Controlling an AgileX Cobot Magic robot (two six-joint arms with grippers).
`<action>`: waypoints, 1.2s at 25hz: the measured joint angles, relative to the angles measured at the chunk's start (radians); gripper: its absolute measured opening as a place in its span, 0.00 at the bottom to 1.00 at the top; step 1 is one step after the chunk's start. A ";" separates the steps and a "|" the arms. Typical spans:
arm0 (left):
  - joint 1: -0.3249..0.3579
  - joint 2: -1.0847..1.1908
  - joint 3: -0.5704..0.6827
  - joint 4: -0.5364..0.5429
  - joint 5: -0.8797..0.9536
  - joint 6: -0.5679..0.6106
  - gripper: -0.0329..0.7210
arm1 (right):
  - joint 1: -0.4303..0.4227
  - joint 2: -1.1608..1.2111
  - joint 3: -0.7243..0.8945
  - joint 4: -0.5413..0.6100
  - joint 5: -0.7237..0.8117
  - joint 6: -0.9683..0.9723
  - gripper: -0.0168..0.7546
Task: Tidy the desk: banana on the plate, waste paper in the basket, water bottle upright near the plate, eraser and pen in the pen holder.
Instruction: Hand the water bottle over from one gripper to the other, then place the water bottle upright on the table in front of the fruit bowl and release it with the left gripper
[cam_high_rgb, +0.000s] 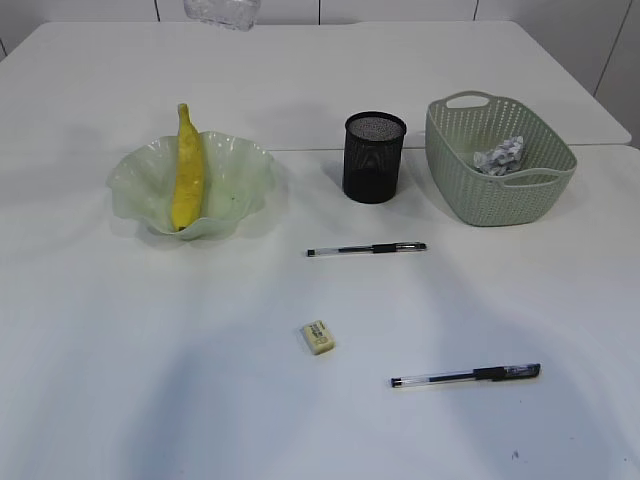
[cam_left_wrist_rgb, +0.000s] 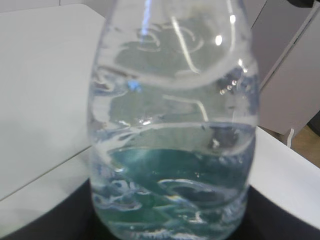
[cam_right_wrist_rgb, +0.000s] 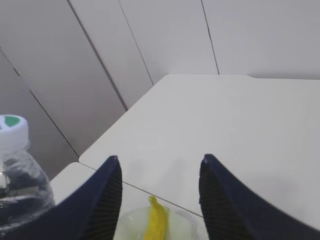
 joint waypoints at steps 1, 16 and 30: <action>0.000 0.000 0.000 0.000 0.000 0.000 0.55 | 0.000 0.002 0.000 -0.020 -0.002 0.000 0.51; 0.000 0.000 0.000 -0.013 -0.044 0.000 0.55 | 0.000 0.004 0.000 -0.443 -0.022 0.030 0.70; 0.000 0.000 0.000 -0.089 -0.159 0.000 0.55 | 0.000 0.004 0.000 -0.651 0.033 0.064 0.71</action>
